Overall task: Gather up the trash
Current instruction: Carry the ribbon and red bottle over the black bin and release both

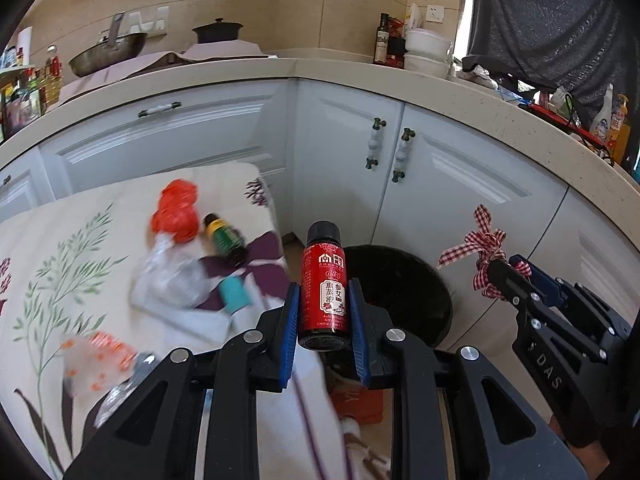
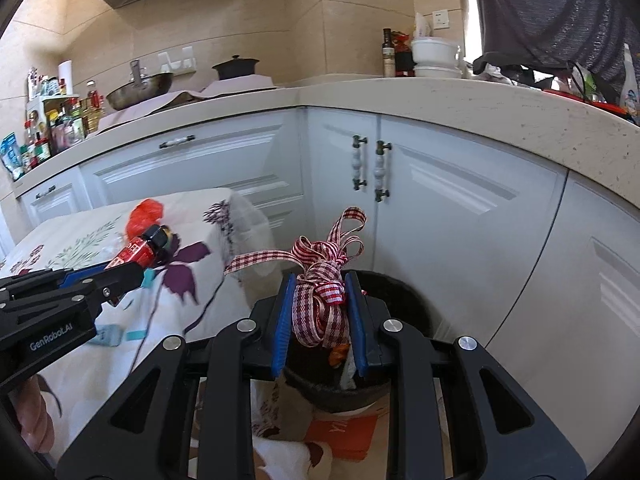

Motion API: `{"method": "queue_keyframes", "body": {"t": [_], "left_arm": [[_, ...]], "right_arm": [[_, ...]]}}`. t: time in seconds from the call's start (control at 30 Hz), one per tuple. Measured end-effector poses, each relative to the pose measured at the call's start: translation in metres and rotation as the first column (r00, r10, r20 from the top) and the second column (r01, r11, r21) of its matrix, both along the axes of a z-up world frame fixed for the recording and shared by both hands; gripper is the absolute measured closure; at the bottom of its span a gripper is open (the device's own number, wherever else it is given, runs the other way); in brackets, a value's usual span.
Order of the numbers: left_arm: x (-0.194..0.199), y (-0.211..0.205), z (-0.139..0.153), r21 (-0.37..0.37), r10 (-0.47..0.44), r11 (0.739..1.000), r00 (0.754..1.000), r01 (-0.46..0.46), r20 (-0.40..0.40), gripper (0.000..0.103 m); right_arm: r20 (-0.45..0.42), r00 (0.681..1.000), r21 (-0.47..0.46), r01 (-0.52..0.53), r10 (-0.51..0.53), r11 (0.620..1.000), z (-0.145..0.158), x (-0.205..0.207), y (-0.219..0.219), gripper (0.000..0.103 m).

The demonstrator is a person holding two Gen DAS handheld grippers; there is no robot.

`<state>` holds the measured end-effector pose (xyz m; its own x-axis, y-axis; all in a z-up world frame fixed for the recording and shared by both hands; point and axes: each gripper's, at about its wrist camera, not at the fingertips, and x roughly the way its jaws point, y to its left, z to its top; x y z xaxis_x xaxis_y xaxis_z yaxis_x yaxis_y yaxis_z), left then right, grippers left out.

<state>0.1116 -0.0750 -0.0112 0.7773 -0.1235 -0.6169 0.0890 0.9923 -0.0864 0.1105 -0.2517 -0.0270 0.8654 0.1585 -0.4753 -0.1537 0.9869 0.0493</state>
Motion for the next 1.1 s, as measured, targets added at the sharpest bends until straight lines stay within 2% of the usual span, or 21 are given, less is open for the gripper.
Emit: {"method": "queue_keyframes", "body": {"t": [0.23, 0.97, 1.07, 1.1], "left_arm": [[0.031, -0.023, -0.004, 0.021, -0.006, 1.0, 1.0, 0.006, -0.015, 0.078], [0.116, -0.066, -0.042, 0.057, 0.0, 0.998, 0.994, 0.007, -0.112, 0.078], [0.124, -0.071, -0.045, 0.071, -0.001, 0.997, 0.994, 0.009, -0.11, 0.076], [0.127, -0.071, -0.046, 0.072, 0.001, 0.997, 0.994, 0.007, -0.11, 0.071]], "right_arm": [[-0.003, 1.0, -0.001, 0.023, -0.023, 1.0, -0.004, 0.023, -0.015, 0.079], [-0.069, 0.996, 0.007, 0.059, -0.059, 0.998, -0.04, 0.093, -0.038, 0.078], [-0.069, 0.995, 0.004, 0.07, -0.07, 0.998, -0.045, 0.104, -0.039, 0.076], [-0.07, 0.995, 0.004, 0.077, -0.076, 0.997, -0.047, 0.108, -0.039, 0.07]]}}
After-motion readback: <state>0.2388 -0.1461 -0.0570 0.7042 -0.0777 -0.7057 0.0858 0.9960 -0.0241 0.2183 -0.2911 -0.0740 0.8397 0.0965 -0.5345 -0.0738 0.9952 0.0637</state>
